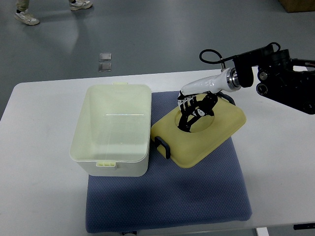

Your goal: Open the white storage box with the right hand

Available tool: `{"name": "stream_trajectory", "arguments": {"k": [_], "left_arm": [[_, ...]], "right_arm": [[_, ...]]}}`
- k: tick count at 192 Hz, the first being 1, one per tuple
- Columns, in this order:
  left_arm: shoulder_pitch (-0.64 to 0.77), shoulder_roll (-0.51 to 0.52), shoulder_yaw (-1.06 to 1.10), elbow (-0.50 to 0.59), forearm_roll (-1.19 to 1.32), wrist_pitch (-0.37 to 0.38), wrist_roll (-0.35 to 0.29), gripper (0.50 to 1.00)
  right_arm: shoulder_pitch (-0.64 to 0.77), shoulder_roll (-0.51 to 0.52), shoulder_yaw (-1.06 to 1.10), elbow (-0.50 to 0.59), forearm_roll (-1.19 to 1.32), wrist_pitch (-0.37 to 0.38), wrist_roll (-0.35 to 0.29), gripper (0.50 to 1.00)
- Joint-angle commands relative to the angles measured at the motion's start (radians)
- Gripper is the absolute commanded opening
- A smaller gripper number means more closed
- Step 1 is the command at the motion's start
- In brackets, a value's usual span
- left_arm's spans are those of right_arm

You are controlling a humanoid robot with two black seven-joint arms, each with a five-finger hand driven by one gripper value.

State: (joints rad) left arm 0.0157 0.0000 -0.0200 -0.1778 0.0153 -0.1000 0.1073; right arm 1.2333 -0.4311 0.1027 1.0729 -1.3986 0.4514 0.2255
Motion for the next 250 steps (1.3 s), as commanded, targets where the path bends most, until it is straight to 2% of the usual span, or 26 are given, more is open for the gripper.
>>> {"name": "stream_trajectory", "arguments": {"k": [1, 71, 72, 73, 74, 75, 76, 77, 78, 79, 80, 81, 82, 84, 124, 173, 201, 219, 250], "left_arm": [[0.000, 0.000, 0.000, 0.001, 0.000, 0.000, 0.000, 1.000], [0.000, 0.000, -0.001, 0.001, 0.000, 0.000, 0.000, 1.000], [0.000, 0.000, -0.001, 0.001, 0.000, 0.000, 0.000, 1.000], [0.000, 0.000, -0.001, 0.001, 0.000, 0.000, 0.000, 1.000], [0.000, 0.000, 0.000, 0.001, 0.000, 0.000, 0.000, 1.000], [0.000, 0.000, 0.000, 0.001, 0.000, 0.000, 0.000, 1.000], [0.000, 0.000, -0.001, 0.001, 0.000, 0.000, 0.000, 1.000], [0.000, 0.000, -0.001, 0.001, 0.000, 0.000, 0.000, 1.000], [0.000, 0.000, -0.001, 0.001, 0.000, 0.000, 0.000, 1.000], [0.000, 0.000, -0.001, 0.001, 0.000, 0.000, 0.000, 1.000], [0.000, 0.000, -0.001, 0.001, 0.000, 0.000, 0.000, 1.000], [0.000, 0.000, -0.001, 0.001, 0.000, 0.000, 0.000, 1.000], [0.000, 0.000, 0.000, 0.001, 0.000, 0.000, 0.000, 1.000], [0.000, 0.000, 0.000, 0.001, 0.000, 0.000, 0.000, 1.000], [0.000, 0.000, 0.000, 0.001, 0.000, 0.000, 0.000, 1.000], [0.000, 0.000, 0.002, 0.001, 0.000, 0.000, 0.000, 1.000], [0.001, 0.000, 0.002, 0.001, 0.000, 0.000, 0.000, 1.000], [0.000, 0.000, 0.002, 0.001, 0.000, 0.000, 0.000, 1.000], [0.000, 0.000, 0.002, 0.000, 0.000, 0.000, 0.000, 1.000]], "right_arm": [[-0.006, 0.031, 0.000, -0.007, 0.001, -0.031, 0.001, 0.500], [-0.005, 0.071, 0.002, -0.024, 0.004, -0.048, 0.001, 0.500], [-0.005, 0.071, 0.000, -0.024, 0.004, -0.048, 0.001, 0.533], [-0.005, 0.071, 0.000, -0.024, 0.004, -0.048, 0.001, 0.533], [-0.006, 0.071, 0.002, -0.025, 0.004, -0.048, 0.001, 0.610], [-0.006, 0.071, 0.002, -0.025, 0.004, -0.048, 0.001, 0.611], [-0.006, 0.071, 0.002, -0.027, 0.004, -0.048, 0.001, 0.696], [-0.006, 0.071, 0.002, -0.027, 0.004, -0.048, 0.001, 0.697], [-0.008, 0.071, 0.002, -0.027, 0.006, -0.048, 0.001, 0.772], [-0.008, 0.071, 0.002, -0.027, 0.006, -0.048, 0.001, 0.772], [-0.008, 0.071, 0.002, -0.028, 0.006, -0.048, 0.001, 0.833], [-0.008, 0.071, 0.002, -0.028, 0.006, -0.048, 0.001, 0.834], [-0.008, 0.071, 0.002, -0.030, 0.007, -0.048, 0.001, 0.884], [-0.008, 0.071, 0.002, -0.031, 0.009, -0.048, 0.001, 0.903], [-0.009, 0.058, -0.001, -0.036, 0.009, -0.037, 0.000, 0.923], [-0.006, 0.038, -0.004, -0.037, 0.009, -0.028, -0.003, 0.924], [-0.005, 0.008, 0.012, -0.044, 0.010, 0.016, -0.003, 0.924], [0.002, -0.018, 0.022, -0.050, 0.023, 0.013, -0.003, 0.924], [-0.028, -0.009, 0.189, -0.120, 0.081, 0.012, -0.002, 0.924]]}}
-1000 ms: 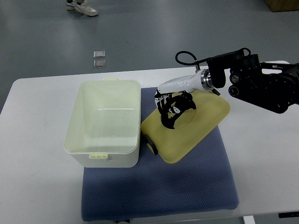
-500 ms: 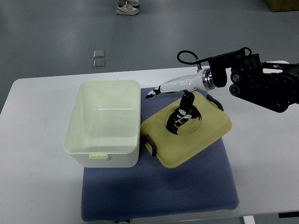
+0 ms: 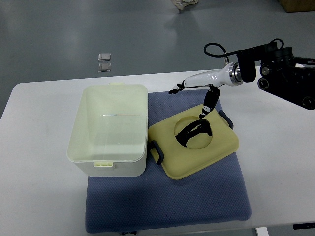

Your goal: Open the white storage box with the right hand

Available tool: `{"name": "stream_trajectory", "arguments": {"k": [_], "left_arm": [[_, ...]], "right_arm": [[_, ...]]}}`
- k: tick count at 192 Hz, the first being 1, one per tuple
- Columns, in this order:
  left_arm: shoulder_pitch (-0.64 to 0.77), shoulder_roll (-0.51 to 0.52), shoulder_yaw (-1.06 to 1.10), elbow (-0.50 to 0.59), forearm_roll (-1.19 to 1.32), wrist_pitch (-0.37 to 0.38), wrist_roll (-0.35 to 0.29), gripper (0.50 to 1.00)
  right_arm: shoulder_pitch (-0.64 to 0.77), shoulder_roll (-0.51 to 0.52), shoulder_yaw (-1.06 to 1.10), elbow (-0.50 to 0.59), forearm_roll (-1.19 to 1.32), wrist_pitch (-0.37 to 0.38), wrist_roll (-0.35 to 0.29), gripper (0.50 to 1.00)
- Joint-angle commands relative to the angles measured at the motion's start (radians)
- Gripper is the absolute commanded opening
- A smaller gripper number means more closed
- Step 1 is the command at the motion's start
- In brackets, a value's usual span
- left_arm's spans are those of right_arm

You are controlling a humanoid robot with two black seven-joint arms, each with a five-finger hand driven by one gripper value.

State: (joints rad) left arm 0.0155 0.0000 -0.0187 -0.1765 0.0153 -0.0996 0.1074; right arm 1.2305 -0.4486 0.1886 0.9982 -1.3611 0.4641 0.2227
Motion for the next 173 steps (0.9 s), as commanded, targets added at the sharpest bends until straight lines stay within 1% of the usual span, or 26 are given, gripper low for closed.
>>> {"name": "stream_trajectory", "arguments": {"k": [1, 19, 52, 74, 98, 118, 134, 155, 173], "left_arm": [[0.000, 0.000, 0.000, -0.001, 0.000, 0.000, 0.000, 1.000], [0.000, 0.000, 0.000, -0.001, 0.000, 0.000, 0.000, 1.000], [0.000, 0.000, 0.002, -0.003, 0.000, 0.000, 0.000, 1.000], [0.000, 0.000, 0.002, -0.006, 0.000, 0.000, 0.000, 1.000], [0.000, 0.000, 0.002, -0.011, 0.000, -0.003, 0.000, 1.000], [0.000, 0.000, 0.003, -0.011, 0.000, -0.003, 0.000, 1.000], [0.000, 0.000, 0.002, -0.011, 0.000, -0.003, 0.000, 1.000], [0.000, 0.000, 0.002, -0.011, 0.000, -0.003, 0.000, 1.000], [0.000, 0.000, 0.003, -0.012, 0.000, -0.005, 0.000, 1.000]], "right_arm": [[-0.031, 0.010, 0.117, -0.052, 0.056, -0.001, 0.001, 0.924], [-0.085, 0.028, 0.238, -0.087, 0.177, -0.002, -0.005, 0.924], [-0.160, 0.099, 0.425, -0.131, 0.494, -0.019, -0.005, 0.924], [-0.224, 0.134, 0.499, -0.154, 0.726, -0.085, -0.005, 0.924], [-0.307, 0.206, 0.551, -0.185, 1.063, -0.171, -0.003, 0.924], [-0.370, 0.254, 0.571, -0.214, 1.273, -0.214, 0.001, 0.924], [-0.387, 0.275, 0.595, -0.256, 1.361, -0.217, 0.009, 0.924], [-0.410, 0.307, 0.660, -0.308, 1.407, -0.213, 0.009, 0.924], [-0.447, 0.346, 0.703, -0.319, 1.409, -0.202, 0.009, 0.926]]}}
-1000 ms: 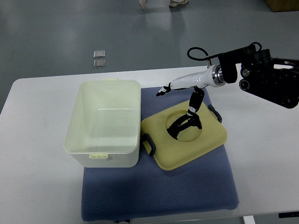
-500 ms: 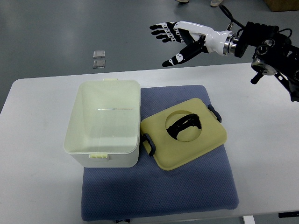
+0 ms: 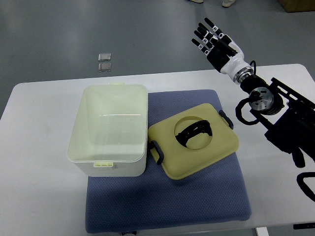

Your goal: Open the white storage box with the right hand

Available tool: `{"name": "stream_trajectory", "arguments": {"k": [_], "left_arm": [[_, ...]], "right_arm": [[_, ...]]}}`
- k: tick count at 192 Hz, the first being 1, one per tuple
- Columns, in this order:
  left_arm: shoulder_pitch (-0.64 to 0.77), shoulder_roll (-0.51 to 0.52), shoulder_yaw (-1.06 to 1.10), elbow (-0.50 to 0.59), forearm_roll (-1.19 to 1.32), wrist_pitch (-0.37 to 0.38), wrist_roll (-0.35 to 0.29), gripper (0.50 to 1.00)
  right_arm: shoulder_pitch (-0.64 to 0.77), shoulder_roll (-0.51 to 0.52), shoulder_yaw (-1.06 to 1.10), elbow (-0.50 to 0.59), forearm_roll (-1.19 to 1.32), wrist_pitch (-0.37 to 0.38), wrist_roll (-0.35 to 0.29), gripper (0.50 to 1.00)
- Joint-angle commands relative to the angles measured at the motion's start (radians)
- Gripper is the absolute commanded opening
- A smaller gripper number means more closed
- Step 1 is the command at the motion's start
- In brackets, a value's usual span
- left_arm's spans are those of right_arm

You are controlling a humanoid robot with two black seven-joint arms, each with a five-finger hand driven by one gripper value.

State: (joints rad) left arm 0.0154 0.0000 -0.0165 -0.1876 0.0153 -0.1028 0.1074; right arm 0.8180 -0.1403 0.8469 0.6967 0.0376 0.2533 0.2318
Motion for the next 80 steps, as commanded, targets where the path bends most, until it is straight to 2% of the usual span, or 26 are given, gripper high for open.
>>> {"name": "stream_trajectory", "arguments": {"k": [1, 80], "left_arm": [[0.000, 0.000, 0.001, -0.001, 0.002, -0.001, 0.000, 1.000], [0.001, 0.000, 0.001, -0.001, 0.002, -0.001, 0.000, 1.000]], "right_arm": [[-0.037, 0.041, 0.046, -0.017, 0.011, 0.009, 0.000, 0.926], [-0.049, 0.051, 0.035, -0.020, -0.005, 0.006, -0.002, 0.926]]}}
